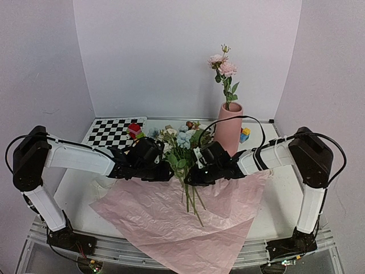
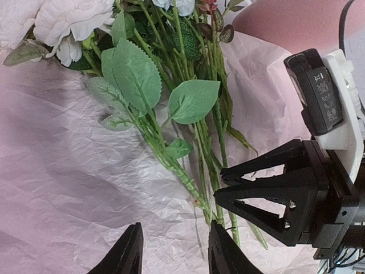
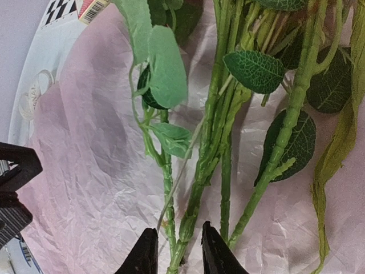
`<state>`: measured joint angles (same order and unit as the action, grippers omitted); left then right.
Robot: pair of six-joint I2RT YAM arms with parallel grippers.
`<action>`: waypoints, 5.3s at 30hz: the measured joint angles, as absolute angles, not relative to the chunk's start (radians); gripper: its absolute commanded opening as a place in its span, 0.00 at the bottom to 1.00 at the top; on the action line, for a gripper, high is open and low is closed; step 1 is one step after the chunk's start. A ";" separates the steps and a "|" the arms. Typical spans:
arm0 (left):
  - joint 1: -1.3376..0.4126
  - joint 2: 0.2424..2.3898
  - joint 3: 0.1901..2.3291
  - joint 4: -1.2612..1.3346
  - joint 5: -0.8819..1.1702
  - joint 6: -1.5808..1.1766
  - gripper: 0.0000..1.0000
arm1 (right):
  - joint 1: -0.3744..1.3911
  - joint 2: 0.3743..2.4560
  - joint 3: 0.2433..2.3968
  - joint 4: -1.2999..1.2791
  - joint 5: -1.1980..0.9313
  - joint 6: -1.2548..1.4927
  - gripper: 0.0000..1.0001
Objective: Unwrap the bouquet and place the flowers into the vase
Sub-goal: Insert the fake flower into the vase.
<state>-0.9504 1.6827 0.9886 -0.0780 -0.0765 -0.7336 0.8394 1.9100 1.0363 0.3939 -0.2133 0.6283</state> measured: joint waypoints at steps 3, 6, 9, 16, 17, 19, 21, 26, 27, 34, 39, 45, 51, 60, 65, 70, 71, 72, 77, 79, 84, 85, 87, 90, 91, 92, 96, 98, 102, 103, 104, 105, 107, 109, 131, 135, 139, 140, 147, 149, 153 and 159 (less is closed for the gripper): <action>-0.950 1.682 0.980 -0.078 -0.078 -0.734 0.39 | 0.841 1.931 1.041 0.394 -0.201 0.633 0.29; -0.950 1.682 0.979 -0.078 -0.078 -0.733 0.39 | 0.841 1.940 1.045 0.395 -0.194 0.637 0.26; -0.950 1.682 0.979 -0.078 -0.078 -0.733 0.39 | 0.841 1.952 1.057 0.398 -0.193 0.643 0.13; -0.950 1.682 0.979 -0.078 -0.078 -0.733 0.39 | 0.841 1.958 1.059 0.405 -0.186 0.671 0.04; -0.950 1.682 0.979 -0.078 -0.078 -0.733 0.39 | 0.841 1.955 1.058 0.405 -0.181 0.673 0.04; -0.950 1.682 0.979 -0.078 -0.077 -0.733 0.39 | 0.841 1.936 1.046 0.404 -0.165 0.675 0.02; -0.950 1.682 0.979 -0.078 -0.077 -0.733 0.39 | 0.841 1.892 1.022 0.400 -0.145 0.675 0.01; -0.950 1.664 0.979 -0.078 -0.078 -0.733 0.39 | 0.841 1.757 0.978 0.391 -0.103 0.674 0.00; -0.950 1.656 0.979 -0.078 -0.078 -0.733 0.40 | 0.841 1.734 0.974 0.390 -0.095 0.672 0.00; -0.952 1.615 0.979 -0.078 -0.078 -0.733 0.40 | 0.841 1.649 0.965 0.389 -0.093 0.635 0.00; -0.956 1.577 0.965 -0.074 -0.078 -0.733 0.44 | 0.841 1.631 0.953 0.386 -0.112 0.606 0.02; -0.957 1.533 0.926 -0.022 -0.055 -0.736 0.49 | 0.841 1.628 0.950 0.385 -0.142 0.591 0.02; -0.957 1.533 0.913 0.011 -0.038 -0.750 0.52 | 0.841 1.660 0.944 0.393 -0.165 0.609 0.02; -0.957 1.635 0.908 0.029 -0.055 -0.837 0.49 | 0.841 1.645 0.907 0.394 -0.126 0.613 0.03; -0.957 1.725 0.922 0.037 -0.059 -0.886 0.47 | 0.841 1.630 0.907 0.400 -0.123 0.606 0.03; -0.957 1.814 0.964 0.047 -0.061 -0.920 0.45 | 0.841 1.631 0.891 0.401 -0.107 0.604 0.13; -0.957 1.822 0.969 0.049 -0.062 -0.922 0.45 | 0.841 1.631 0.887 0.401 -0.103 0.603 0.15; -0.957 1.832 0.977 0.051 -0.064 -0.925 0.44 | 0.841 1.632 0.883 0.402 -0.098 0.600 0.19; -0.957 1.873 1.024 0.062 -0.066 -0.940 0.40 | 0.841 1.639 0.859 0.421 -0.083 0.589 0.34; -0.957 1.884 1.035 0.064 -0.073 -0.945 0.38 | 0.841 1.639 0.849 0.427 -0.080 0.589 0.34; -0.957 1.905 1.050 0.063 -0.094 -0.956 0.31 | 0.841 1.638 0.826 0.438 -0.067 0.581 0.32; -0.957 1.909 1.054 0.062 -0.099 -0.961 0.30 | 0.841 1.638 0.823 0.439 -0.064 0.579 0.32; -0.957 1.918 1.062 0.059 -0.110 -0.970 0.26 | 0.841 1.635 0.820 0.440 -0.059 0.575 0.31; -0.957 1.926 1.072 0.048 -0.124 -0.973 0.18 | 0.841 1.622 0.816 0.442 -0.057 0.572 0.30; -0.957 1.930 1.079 0.042 -0.131 -0.972 0.13 | 0.841 1.618 0.815 0.443 -0.057 0.572 0.30; -0.957 1.934 1.085 0.036 -0.136 -0.969 0.10 | 0.841 1.615 0.815 0.443 -0.057 0.572 0.30; -0.957 1.938 1.106 -0.007 -0.166 -0.965 0.01 | 0.841 1.611 0.815 0.443 -0.057 0.572 0.29; -0.957 1.937 1.113 -0.028 -0.182 -0.961 0.00 | 0.841 1.611 0.815 0.444 -0.058 0.572 0.29; -0.957 1.919 1.112 -0.072 -0.213 -0.943 0.00 | 0.841 1.611 0.815 0.443 -0.064 0.572 0.29; -0.957 1.905 1.109 -0.081 -0.218 -0.940 0.00 | 0.841 1.611 0.815 0.443 -0.066 0.572 0.29; -0.957 1.887 1.105 -0.089 -0.224 -0.936 0.00 | 0.841 1.611 0.815 0.443 -0.067 0.572 0.29; -0.957 1.865 1.099 -0.098 -0.229 -0.932 0.00 | 0.841 1.611 0.815 0.443 -0.068 0.572 0.29; -0.957 1.818 1.088 -0.115 -0.239 -0.923 0.01 | 0.841 1.611 0.816 0.443 -0.071 0.572 0.29; -0.957 1.772 1.083 -0.132 -0.244 -0.914 0.02 | 0.841 1.611 0.816 0.443 -0.072 0.572 0.29; -0.950 1.550 0.927 -0.221 -0.246 -0.865 0.15 | 0.912 1.721 0.912 0.544 -0.287 0.663 0.59; -0.949 1.551 0.927 -0.187 -0.218 -0.873 0.36 | 0.923 1.782 0.924 0.580 -0.313 0.728 0.60; -0.949 1.575 0.915 -0.163 -0.181 -0.886 0.39 | 0.927 1.820 0.928 0.595 -0.314 0.770 0.58; -0.949 1.579 0.906 -0.158 -0.173 -0.890 0.39 | 0.928 1.824 0.928 0.596 -0.312 0.777 0.58; -0.954 1.587 0.840 -0.160 -0.088 -0.924 0.49 | 0.933 1.824 0.927 0.616 -0.300 0.793 0.57; -0.966 1.589 0.836 -0.164 -0.067 -0.928 0.48 | 0.933 1.824 0.927 0.618 -0.299 0.794 0.56; -1.017 1.599 0.838 -0.190 -0.043 -0.937 0.47 | 0.933 1.824 0.927 0.619 -0.294 0.794 0.56; -1.111 1.706 0.961 -0.371 -0.102 -0.968 0.45 | 0.933 1.823 0.925 0.621 -0.270 0.794 0.56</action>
